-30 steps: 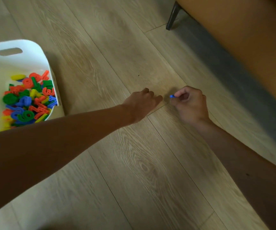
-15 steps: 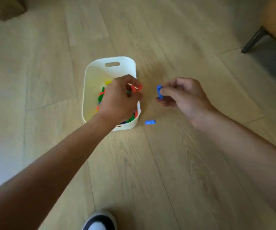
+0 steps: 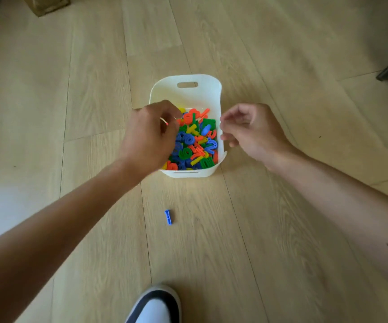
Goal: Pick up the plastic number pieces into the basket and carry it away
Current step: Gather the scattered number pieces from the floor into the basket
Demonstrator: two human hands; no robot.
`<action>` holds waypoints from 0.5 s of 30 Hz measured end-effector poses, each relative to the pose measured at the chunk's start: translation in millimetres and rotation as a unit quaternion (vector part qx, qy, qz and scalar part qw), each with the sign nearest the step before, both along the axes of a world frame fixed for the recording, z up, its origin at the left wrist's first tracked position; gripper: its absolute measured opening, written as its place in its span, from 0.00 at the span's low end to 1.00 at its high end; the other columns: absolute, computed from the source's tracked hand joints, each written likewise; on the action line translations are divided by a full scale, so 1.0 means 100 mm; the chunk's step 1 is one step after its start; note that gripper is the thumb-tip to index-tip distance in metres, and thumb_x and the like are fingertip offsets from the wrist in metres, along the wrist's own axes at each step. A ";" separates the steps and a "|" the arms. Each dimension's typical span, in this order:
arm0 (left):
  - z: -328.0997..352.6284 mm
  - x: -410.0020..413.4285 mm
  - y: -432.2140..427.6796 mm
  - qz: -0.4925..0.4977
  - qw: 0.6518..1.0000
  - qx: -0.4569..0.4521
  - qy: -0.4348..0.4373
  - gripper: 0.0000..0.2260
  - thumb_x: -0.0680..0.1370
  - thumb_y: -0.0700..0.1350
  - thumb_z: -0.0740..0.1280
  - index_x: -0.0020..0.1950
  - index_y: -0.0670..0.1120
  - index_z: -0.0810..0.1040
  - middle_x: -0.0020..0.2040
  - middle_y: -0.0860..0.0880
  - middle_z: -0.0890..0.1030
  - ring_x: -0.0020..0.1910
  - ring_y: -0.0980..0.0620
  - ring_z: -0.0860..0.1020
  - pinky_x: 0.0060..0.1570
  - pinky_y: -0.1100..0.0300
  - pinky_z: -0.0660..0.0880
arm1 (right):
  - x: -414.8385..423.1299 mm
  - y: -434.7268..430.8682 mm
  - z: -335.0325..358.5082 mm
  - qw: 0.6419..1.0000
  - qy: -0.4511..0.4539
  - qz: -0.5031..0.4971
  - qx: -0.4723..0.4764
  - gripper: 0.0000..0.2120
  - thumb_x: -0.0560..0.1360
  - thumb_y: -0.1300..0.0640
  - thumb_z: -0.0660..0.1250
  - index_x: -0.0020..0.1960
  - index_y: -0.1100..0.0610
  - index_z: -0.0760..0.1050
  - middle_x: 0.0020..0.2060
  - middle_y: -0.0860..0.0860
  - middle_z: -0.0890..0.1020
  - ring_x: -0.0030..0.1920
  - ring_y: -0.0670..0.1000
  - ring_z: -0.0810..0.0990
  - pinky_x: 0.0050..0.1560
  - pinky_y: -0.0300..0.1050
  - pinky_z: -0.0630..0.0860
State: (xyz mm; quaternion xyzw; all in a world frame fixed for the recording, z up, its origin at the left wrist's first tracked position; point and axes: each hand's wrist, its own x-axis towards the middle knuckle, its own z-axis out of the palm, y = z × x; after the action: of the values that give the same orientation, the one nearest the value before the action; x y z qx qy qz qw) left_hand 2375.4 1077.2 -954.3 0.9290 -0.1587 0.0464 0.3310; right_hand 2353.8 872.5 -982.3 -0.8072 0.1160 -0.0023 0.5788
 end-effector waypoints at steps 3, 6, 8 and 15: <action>-0.12 -0.63 0.13 -0.120 0.990 0.073 -0.012 0.05 0.78 0.40 0.65 0.42 0.46 0.78 0.35 0.53 0.77 0.31 0.52 0.73 0.34 0.56 0.73 | -0.18 0.00 -0.16 0.999 -0.029 0.016 -0.034 0.01 0.71 0.60 0.69 0.41 0.55 0.80 0.33 0.48 0.83 0.36 0.52 0.83 0.39 0.46 0.76; -0.48 -1.03 0.37 -0.112 0.957 0.254 0.090 0.06 0.79 0.50 0.64 0.51 0.50 0.78 0.44 0.52 0.79 0.39 0.50 0.79 0.41 0.52 0.78 | -0.29 0.09 -0.20 0.997 -0.066 0.024 -0.039 0.03 0.70 0.60 0.67 0.41 0.57 0.79 0.32 0.44 0.81 0.35 0.48 0.80 0.41 0.46 0.77; -0.71 -1.11 0.47 -0.087 0.934 0.311 0.151 0.11 0.80 0.54 0.63 0.59 0.50 0.75 0.50 0.50 0.79 0.44 0.48 0.80 0.45 0.51 0.79 | -0.31 0.21 -0.17 0.994 -0.087 0.037 -0.049 0.03 0.71 0.61 0.67 0.41 0.56 0.79 0.33 0.44 0.80 0.35 0.51 0.81 0.40 0.45 0.77; -1.02 -1.15 0.44 -0.092 0.941 0.291 0.146 0.12 0.81 0.47 0.63 0.63 0.48 0.72 0.52 0.49 0.78 0.45 0.50 0.78 0.45 0.54 0.80 | -0.26 0.44 -0.15 0.989 -0.097 0.075 -0.078 0.02 0.73 0.64 0.68 0.44 0.60 0.80 0.36 0.43 0.80 0.33 0.47 0.79 0.35 0.32 0.72</action>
State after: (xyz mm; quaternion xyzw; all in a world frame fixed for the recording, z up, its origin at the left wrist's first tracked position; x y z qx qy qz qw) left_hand 2260.4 1121.6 -1055.8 0.9627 -0.2003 -0.1683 0.0689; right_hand 2327.8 916.9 -996.8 -0.8521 -0.0022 -0.0456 0.5214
